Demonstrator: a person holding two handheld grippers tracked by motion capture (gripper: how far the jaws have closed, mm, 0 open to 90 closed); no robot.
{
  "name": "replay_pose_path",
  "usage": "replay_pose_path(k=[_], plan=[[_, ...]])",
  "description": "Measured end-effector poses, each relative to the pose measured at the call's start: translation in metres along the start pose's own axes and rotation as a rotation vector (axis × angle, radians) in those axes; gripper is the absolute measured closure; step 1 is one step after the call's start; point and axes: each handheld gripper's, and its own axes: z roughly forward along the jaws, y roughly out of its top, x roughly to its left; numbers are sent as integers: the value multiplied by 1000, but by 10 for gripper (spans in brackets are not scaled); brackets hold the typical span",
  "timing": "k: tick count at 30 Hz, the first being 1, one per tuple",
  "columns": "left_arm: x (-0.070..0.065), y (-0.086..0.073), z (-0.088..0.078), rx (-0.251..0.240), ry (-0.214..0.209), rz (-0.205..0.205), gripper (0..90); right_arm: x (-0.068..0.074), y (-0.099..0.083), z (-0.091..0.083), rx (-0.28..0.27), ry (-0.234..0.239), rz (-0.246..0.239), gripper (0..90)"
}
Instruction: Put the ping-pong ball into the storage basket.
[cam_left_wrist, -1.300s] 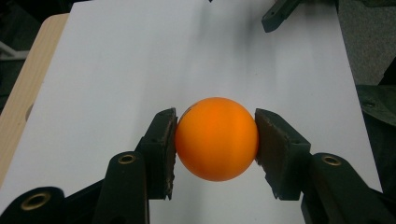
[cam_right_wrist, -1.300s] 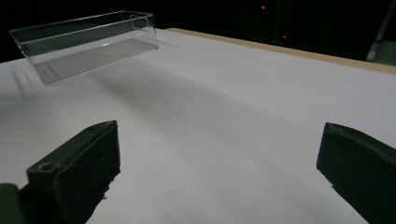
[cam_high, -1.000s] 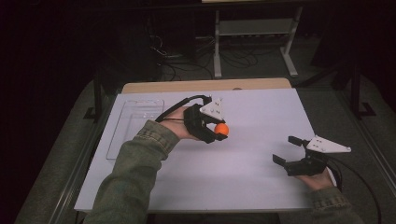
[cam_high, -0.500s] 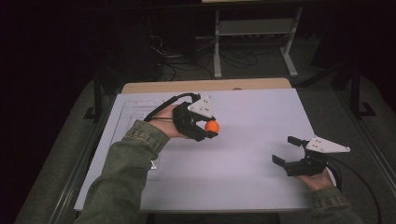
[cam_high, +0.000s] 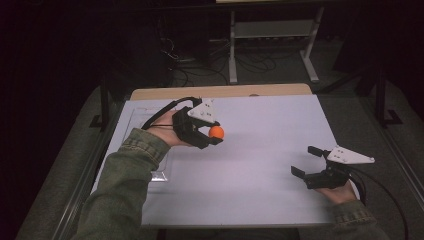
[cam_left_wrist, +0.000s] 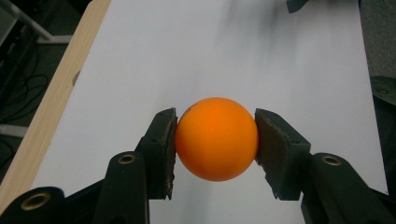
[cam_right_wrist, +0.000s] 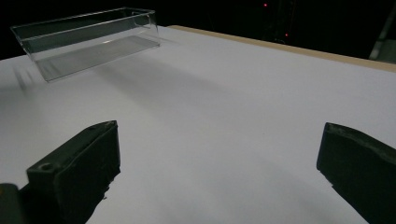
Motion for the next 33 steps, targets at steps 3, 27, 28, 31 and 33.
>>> replay_pose_path(k=[3, 27, 28, 31, 33], plan=[[1, -5, -5, 5, 14, -6, 504, 0, 0, 0, 2, -1, 0, 0], [6, -34, -22, 36, 53, -66, 504, 0, 0, 0, 1, 1, 1, 0], [7, -36, -24, 39, 57, -68, 504, 0, 0, 0, 2, 2, 2, 0], [8, -40, -29, 41, 66, -73, 504, 0, 0, 0, 6, 1, 1, 0], [8, -42, -32, 49, 78, -74, 504, 1, 0, 1, 7, 1, 0, 0]])
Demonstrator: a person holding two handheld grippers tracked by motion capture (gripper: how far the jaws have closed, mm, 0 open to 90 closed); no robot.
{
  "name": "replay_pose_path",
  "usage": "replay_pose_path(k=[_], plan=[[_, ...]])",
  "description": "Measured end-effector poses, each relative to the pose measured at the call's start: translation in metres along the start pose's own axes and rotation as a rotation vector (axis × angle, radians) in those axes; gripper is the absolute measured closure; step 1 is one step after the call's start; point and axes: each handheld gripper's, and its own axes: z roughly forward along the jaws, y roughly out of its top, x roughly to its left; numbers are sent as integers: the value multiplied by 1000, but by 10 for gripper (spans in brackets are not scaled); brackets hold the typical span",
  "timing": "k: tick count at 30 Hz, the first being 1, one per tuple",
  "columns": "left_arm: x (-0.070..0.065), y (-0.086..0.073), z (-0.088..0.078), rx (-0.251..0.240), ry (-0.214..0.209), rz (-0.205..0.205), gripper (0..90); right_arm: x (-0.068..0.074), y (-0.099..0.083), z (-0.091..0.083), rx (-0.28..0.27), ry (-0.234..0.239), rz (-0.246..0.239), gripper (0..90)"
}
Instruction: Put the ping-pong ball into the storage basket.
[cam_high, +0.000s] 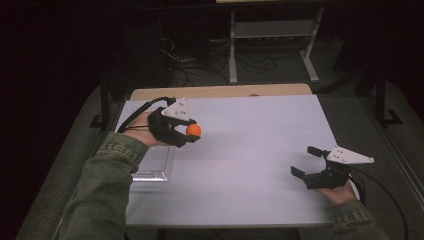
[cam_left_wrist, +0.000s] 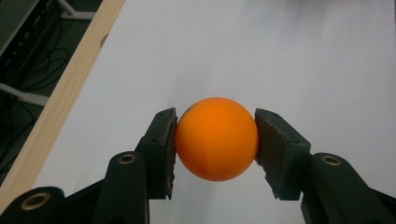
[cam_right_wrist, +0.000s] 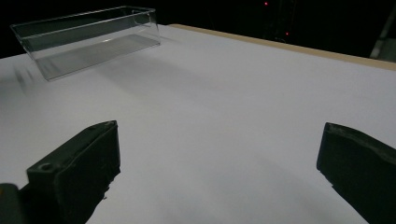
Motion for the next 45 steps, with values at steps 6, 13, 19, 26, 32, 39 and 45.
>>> replay_pose_path(k=[6, 13, 19, 26, 32, 39, 45], plan=[[2, -7, -7, -6, 7, -19, 504, -1, 0, -1, -6, -3, 3, 0], [3, -12, -9, 20, 12, -19, 504, -1, 0, -1, -3, -1, 1, 0], [4, -19, -10, 35, 9, -25, 504, -1, 0, -1, -2, -1, 3, 0], [5, -24, -17, 46, 20, -31, 505, 0, 0, 0, 0, -1, 2, 0], [7, -29, -22, 52, 23, -42, 504, 0, 0, -1, 1, -1, 2, 0], [7, -31, -22, 99, 16, -37, 505, 0, 0, 1, 7, 1, -2, 0], [9, -33, -24, 129, 19, -35, 504, 0, 0, 1, 7, 1, -2, 0]])
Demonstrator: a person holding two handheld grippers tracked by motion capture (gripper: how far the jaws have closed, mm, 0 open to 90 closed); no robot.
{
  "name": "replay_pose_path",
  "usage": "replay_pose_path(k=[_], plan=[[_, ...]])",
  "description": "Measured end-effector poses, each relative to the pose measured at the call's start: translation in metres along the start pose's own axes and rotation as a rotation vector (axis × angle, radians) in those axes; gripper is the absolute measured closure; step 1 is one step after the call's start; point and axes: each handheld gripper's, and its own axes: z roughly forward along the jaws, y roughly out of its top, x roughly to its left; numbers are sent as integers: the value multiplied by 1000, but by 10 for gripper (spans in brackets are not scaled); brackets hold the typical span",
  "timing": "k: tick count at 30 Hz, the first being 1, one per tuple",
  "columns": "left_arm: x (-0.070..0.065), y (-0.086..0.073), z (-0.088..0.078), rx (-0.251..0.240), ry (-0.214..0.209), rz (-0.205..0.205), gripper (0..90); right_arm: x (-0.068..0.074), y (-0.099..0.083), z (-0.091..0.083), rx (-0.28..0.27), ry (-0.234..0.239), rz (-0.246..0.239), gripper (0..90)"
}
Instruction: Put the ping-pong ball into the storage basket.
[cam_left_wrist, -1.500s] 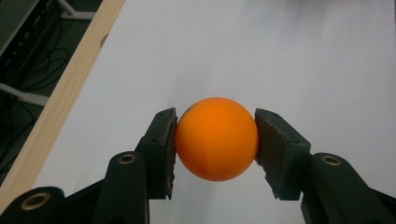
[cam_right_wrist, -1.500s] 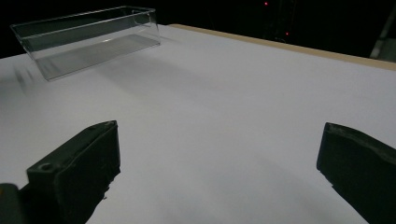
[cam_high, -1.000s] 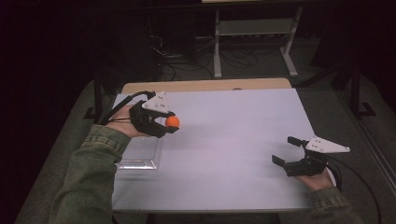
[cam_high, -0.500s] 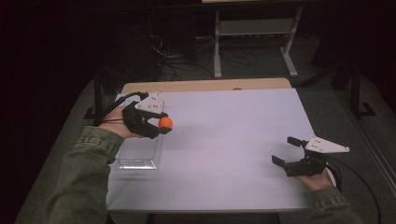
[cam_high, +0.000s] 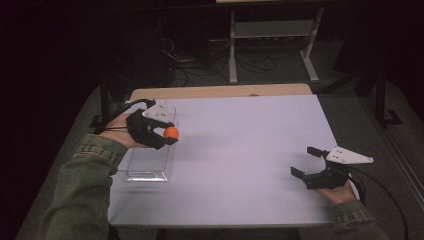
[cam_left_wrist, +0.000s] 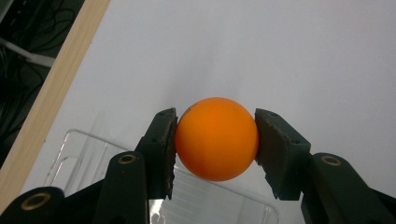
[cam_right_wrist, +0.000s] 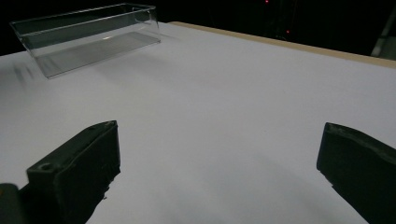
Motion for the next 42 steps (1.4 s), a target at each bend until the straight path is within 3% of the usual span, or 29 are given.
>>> replay_pose_path(k=[42], plan=[[6, -21, -7, 207, -14, 1, 505, 1, 0, 2, 14, 7, -5, 0]])
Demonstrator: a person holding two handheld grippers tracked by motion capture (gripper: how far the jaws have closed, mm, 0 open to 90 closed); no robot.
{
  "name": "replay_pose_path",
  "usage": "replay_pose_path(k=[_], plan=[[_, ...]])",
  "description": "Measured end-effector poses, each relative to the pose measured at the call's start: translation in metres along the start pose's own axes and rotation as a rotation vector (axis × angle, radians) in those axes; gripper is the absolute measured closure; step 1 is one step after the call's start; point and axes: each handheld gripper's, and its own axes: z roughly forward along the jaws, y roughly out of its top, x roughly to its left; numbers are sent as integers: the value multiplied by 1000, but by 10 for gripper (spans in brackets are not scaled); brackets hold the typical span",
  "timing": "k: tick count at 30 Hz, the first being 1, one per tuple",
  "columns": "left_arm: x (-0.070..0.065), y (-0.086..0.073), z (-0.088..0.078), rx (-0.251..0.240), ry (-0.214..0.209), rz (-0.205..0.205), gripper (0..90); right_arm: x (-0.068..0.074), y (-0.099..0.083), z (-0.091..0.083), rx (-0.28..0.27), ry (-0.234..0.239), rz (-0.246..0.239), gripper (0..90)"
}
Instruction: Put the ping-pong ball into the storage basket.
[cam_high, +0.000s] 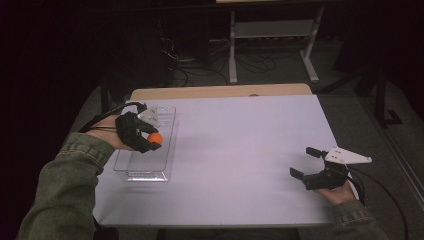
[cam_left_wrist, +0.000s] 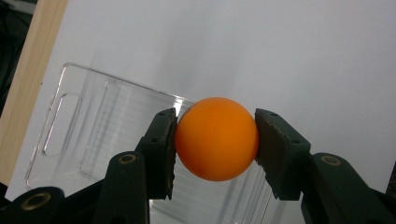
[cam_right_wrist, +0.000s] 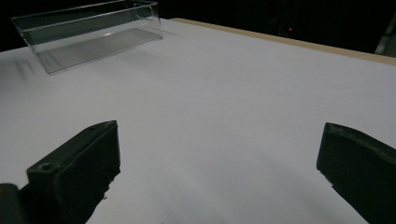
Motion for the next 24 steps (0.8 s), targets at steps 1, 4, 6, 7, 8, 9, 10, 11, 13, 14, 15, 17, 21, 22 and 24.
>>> replay_pose_path(k=[1, 4, 6, 7, 8, 9, 10, 11, 13, 14, 15, 17, 21, 22, 24], plan=[[0, 0, 1, 9, 0, 1, 504, 0, 0, 0, 1, 0, 0, 0], [0, -1, 2, 33, 0, 7, 504, 0, 0, 0, 0, 0, 1, 0], [0, -1, 3, 41, -1, 10, 505, 0, 0, 0, -1, 0, -1, 0], [0, -2, 3, 45, -2, 12, 505, 0, 0, 0, -1, 0, -2, 0], [0, -2, 4, 51, -4, 13, 505, 0, 0, 0, -1, 1, -2, 0], [0, -2, 5, 60, -4, 17, 505, 0, 0, 0, 0, 1, -1, 0], [-1, -2, 6, 64, -8, 18, 505, 0, 0, 0, 1, 1, 1, 0], [-1, -2, 7, 68, -14, 15, 504, 0, 0, 0, 1, 1, 1, 0], [-1, -2, 8, 74, -21, 13, 505, 0, 0, 0, 1, 2, 1, 0], [-1, -2, 9, 75, -21, 13, 505, 0, 0, 0, 1, 2, 1, 0], [-1, -3, 9, 76, -22, 12, 504, 0, 0, 0, 1, 2, 0, 0], [-2, -3, 11, 80, -27, 13, 505, 0, 0, 0, 1, 2, 0, 0], [-2, -4, 13, 92, -35, 23, 505, 0, 0, 0, 0, 3, 1, 0], [-3, -4, 14, 94, -37, 25, 505, 0, 0, 0, -1, 3, 0, 0], [-3, -5, 17, 99, -41, 23, 505, 0, 0, 0, -2, 3, -1, 0]])
